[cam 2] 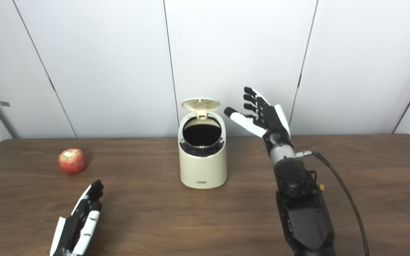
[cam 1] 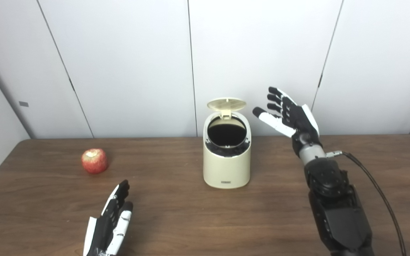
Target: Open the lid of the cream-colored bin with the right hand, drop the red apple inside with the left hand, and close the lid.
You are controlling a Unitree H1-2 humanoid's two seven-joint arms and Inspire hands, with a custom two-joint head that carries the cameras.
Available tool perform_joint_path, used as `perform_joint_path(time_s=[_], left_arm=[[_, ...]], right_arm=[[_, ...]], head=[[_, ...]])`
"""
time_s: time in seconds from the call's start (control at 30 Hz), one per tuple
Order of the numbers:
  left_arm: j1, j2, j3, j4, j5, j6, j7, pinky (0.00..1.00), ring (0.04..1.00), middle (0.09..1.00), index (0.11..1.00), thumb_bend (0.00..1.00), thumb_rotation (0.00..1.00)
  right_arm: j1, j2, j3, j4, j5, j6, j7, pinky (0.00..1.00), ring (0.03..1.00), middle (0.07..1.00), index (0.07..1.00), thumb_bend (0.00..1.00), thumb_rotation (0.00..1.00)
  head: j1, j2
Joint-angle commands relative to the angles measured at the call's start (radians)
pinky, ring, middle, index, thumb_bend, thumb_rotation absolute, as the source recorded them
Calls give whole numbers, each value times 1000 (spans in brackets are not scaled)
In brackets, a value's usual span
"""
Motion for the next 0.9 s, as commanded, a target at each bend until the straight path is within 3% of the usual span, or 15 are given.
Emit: perform_joint_path(time_s=[0.0,0.2,0.4,0.67,0.87], left_arm=[[54,-24,-17,59,0,-4,10,958,938,937,951,464,781],[52,-21,-11,60,-3,-1,9,966,935,931,945,455,783],[47,-15,-4,72,-12,-11,7,961,932,927,943,486,793],[41,-8,2,84,-54,-19,-11,987,950,943,952,488,775],[37,-22,19,86,-77,-20,7,947,926,921,928,475,692]], right_arm=[[0,-28,-18,-55,28,-12,14,833,911,926,895,652,556],[120,-69,-29,-119,60,-38,31,821,834,868,883,603,575],[243,-107,-4,-168,61,-97,60,827,866,899,899,561,634],[331,-78,-12,-176,157,-169,102,966,972,958,954,534,870],[373,-62,18,-166,95,-203,67,990,978,960,949,541,994]], head=[[-3,3],[-9,6],[-17,7],[1,9],[47,12]])
